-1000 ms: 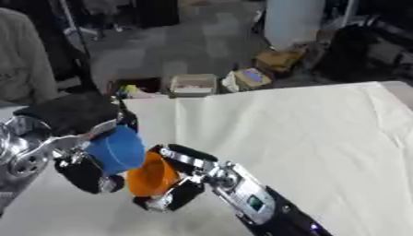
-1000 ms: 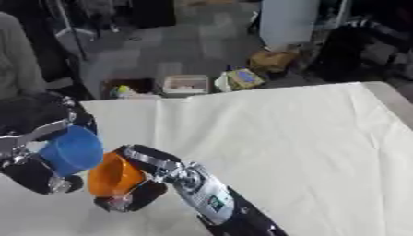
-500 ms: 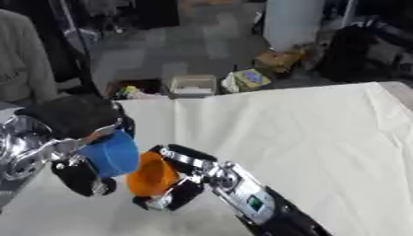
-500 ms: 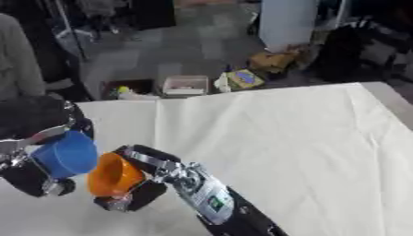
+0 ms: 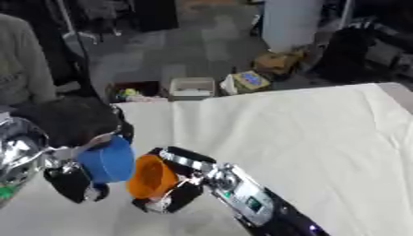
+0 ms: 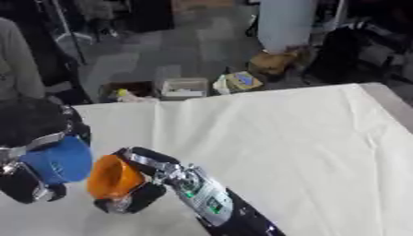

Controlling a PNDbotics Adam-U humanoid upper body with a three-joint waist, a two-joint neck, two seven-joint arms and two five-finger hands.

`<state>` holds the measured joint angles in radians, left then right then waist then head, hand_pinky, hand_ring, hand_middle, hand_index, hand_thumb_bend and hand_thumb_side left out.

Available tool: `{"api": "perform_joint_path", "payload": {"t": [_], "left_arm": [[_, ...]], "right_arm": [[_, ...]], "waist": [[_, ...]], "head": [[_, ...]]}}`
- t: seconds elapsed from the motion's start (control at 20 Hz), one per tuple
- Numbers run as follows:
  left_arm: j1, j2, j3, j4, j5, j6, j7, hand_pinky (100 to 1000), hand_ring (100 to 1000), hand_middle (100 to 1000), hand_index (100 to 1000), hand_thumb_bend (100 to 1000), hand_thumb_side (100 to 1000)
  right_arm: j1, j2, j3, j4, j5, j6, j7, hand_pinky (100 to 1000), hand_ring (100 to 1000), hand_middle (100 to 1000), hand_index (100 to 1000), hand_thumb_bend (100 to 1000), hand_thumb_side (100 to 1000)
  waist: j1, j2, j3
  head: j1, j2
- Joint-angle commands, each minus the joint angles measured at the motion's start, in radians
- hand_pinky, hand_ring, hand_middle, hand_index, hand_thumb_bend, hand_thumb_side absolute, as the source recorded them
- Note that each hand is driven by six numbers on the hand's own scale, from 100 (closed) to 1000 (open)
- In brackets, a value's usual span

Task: Pour the contents of one cup into another cup.

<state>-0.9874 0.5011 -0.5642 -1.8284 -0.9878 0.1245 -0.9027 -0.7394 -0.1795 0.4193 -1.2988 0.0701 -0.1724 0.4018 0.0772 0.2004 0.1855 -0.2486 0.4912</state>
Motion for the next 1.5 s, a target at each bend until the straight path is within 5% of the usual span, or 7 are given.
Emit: {"api": "perform_joint_path", "payload": {"t": [0.05, 1.5], "left_arm": [[-0.017, 0.029, 0.006, -0.011, -0.019, -0.013, -0.004, 100, 100, 257, 681, 366, 100], [-0.003, 0.023, -0.049, 0.072, -0.077, -0.128, -0.004, 100, 100, 250, 683, 364, 100]], "right_arm": [[-0.017, -0.01, -0.006, -0.007, -0.009, 0.004, 0.0, 211, 211, 193, 461, 100, 100], [-0.015, -0.012, -0.009, -0.005, -0.034, 0.019, 0.006, 205, 210, 190, 457, 100, 100]], "waist": [[-0.001, -0.021, 0.002], [0.004, -0.02, 0.0]], "head": [[-0.002, -0.008], [0.001, -0.011]]}}
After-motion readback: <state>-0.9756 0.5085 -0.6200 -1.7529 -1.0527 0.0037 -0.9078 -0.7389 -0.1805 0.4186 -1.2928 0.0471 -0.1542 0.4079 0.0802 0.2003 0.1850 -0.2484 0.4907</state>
